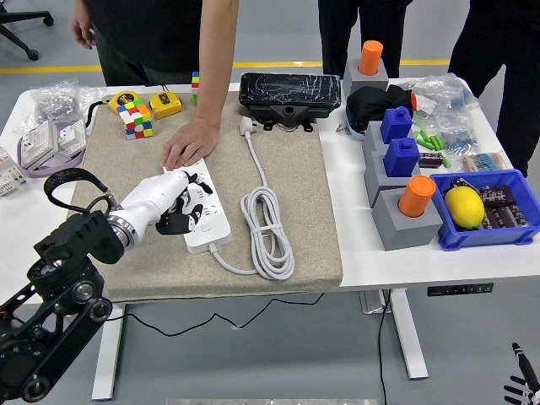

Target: Pick up the plug,place it near the board,insert it into the board,press the button

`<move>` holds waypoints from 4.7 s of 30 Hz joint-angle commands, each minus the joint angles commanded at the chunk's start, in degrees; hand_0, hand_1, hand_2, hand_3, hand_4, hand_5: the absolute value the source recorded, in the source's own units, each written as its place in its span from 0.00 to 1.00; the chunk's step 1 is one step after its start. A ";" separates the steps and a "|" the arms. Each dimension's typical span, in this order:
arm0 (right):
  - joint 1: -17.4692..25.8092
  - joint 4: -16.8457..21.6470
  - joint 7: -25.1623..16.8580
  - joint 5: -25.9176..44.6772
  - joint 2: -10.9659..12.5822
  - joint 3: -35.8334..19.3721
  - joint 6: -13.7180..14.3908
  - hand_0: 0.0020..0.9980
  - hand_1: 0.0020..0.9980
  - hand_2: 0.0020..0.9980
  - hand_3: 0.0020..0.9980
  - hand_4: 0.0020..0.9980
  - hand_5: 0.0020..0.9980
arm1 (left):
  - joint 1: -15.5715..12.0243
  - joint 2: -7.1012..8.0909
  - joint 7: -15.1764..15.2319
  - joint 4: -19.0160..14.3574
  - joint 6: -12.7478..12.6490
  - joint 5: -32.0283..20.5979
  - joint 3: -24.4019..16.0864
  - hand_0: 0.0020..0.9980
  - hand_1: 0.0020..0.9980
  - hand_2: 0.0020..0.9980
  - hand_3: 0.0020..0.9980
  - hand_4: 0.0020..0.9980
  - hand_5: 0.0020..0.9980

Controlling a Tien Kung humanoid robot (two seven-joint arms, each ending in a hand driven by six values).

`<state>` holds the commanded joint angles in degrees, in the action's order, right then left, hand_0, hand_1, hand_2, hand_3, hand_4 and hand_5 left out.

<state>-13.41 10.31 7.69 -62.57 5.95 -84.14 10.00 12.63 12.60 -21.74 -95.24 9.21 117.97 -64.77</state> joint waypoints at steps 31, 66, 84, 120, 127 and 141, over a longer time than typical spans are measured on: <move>0.34 0.00 0.41 0.32 -0.07 1.10 -0.04 0.80 0.75 0.74 0.81 1.00 1.00 | 6.61 -1.53 11.83 18.50 -12.08 -11.47 1.52 1.00 1.00 1.00 1.00 1.00 0.38; -0.30 0.00 0.24 0.36 0.15 0.83 -0.04 0.80 0.74 0.74 0.81 1.00 1.00 | 8.56 -2.21 11.69 30.95 -14.65 -1.94 1.80 0.65 0.68 0.70 0.76 1.00 0.22; -0.21 0.00 0.14 0.30 0.07 0.55 0.00 0.80 0.74 0.74 0.81 1.00 1.00 | 8.37 -2.38 10.95 31.42 -16.64 -0.74 1.19 0.58 0.63 0.62 0.65 1.00 0.20; -0.04 0.00 0.33 0.23 0.18 0.50 -0.03 0.80 0.74 0.74 0.81 1.00 1.00 | 8.01 -2.49 9.90 31.98 -16.48 2.44 1.88 0.38 0.53 0.54 0.55 0.93 0.00; -0.18 0.00 0.33 0.31 0.22 0.47 -0.04 0.80 0.74 0.74 0.81 1.00 1.00 | 8.34 -2.45 9.84 31.70 -16.49 2.63 1.66 0.35 0.51 0.51 0.53 0.93 0.00; -0.26 0.00 0.17 0.45 0.19 0.37 -0.01 0.80 0.74 0.74 0.81 1.00 1.00 | 8.95 -1.92 9.61 30.94 -15.54 2.70 1.73 0.34 0.50 0.49 0.52 0.92 0.00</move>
<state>-13.67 10.31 7.86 -62.12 6.14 -83.77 9.99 21.58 10.68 -12.14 -64.30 -6.33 120.68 -63.04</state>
